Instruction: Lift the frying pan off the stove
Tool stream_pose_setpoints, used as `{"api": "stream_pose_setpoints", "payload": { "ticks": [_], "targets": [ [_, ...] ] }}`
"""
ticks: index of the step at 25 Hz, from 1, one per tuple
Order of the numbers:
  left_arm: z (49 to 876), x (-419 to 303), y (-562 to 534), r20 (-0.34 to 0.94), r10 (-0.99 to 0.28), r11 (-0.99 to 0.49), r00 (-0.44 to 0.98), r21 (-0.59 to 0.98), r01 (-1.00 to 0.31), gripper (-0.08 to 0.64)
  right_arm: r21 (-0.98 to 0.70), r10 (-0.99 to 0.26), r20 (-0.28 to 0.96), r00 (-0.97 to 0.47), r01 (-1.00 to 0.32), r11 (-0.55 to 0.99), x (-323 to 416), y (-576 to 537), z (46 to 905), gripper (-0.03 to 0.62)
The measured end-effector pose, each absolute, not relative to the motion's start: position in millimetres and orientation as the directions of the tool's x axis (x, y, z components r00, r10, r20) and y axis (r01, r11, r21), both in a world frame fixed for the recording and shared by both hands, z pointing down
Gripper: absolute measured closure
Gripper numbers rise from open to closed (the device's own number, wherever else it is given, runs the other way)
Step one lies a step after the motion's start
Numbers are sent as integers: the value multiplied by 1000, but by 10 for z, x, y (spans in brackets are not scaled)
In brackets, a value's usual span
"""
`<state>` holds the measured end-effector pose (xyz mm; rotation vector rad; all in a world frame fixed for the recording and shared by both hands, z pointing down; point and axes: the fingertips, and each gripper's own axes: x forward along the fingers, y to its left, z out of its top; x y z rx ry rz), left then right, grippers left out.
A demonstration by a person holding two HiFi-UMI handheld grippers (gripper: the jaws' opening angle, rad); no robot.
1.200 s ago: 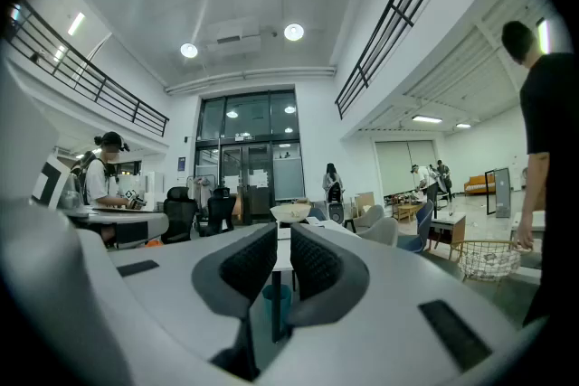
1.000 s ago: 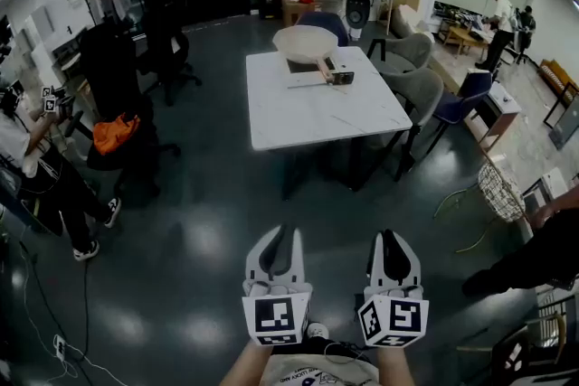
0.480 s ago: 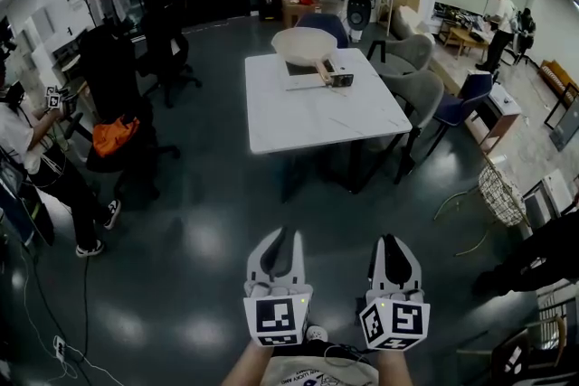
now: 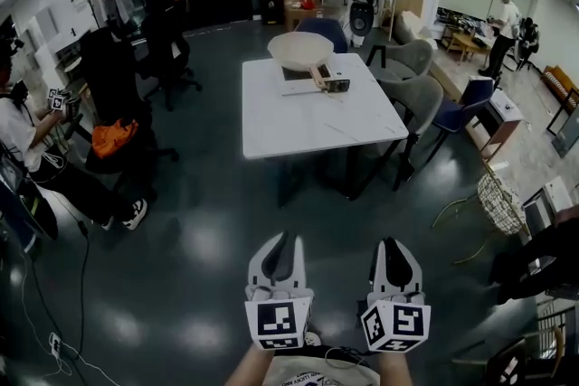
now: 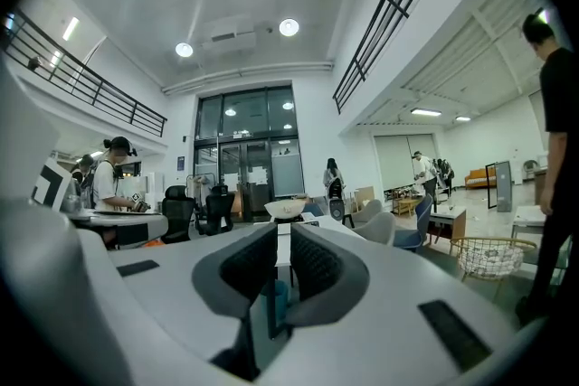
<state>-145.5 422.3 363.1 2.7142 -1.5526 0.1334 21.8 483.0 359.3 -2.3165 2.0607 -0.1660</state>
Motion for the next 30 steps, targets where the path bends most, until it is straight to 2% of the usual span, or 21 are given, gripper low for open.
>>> {"api": "stream_pose_setpoints", "payload": {
  "ticks": [13, 30],
  "targets": [
    [3705, -1182, 3950, 108, -857, -509, 504, -26, -860, 499, -141, -993, 87, 76, -986, -88, 392, 4520, 3738, 538],
    [3567, -829, 2483, 99, -823, -565, 559, -35, -824, 499, -132, -991, 90, 96, -985, -108, 628, 3102, 3597, 538]
  ]
}}
